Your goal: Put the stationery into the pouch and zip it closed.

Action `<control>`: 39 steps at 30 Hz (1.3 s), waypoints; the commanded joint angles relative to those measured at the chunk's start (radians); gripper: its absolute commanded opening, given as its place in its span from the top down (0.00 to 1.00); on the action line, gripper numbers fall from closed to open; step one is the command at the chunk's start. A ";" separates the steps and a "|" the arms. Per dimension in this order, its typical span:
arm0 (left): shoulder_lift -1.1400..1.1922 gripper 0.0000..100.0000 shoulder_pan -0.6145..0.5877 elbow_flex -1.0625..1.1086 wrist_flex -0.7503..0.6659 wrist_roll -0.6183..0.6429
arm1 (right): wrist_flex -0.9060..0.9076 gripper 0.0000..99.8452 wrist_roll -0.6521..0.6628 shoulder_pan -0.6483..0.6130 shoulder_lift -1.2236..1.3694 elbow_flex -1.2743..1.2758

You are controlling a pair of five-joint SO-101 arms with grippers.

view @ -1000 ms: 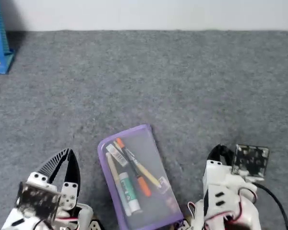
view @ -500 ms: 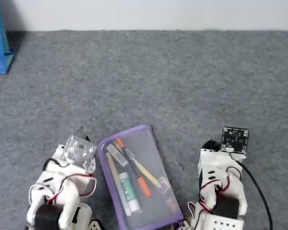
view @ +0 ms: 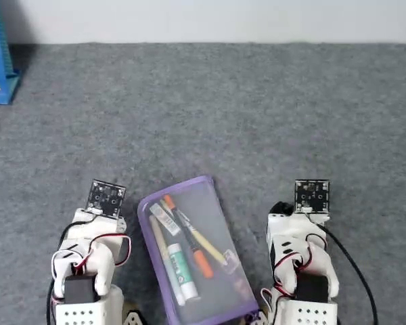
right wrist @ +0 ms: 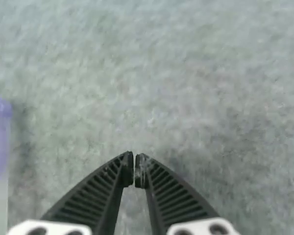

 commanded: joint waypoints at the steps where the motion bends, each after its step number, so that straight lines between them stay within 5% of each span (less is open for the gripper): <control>1: -0.014 0.99 -0.009 -0.012 0.017 -0.005 | 0.045 0.99 -0.009 -0.012 -0.013 0.018; 13: -0.014 0.99 -0.009 -0.012 0.150 -0.009 | 0.320 0.99 -0.003 -0.008 -0.010 0.018; 39: -0.014 0.99 -0.006 -0.012 0.226 -0.009 | 0.321 0.99 -0.003 -0.012 -0.012 0.018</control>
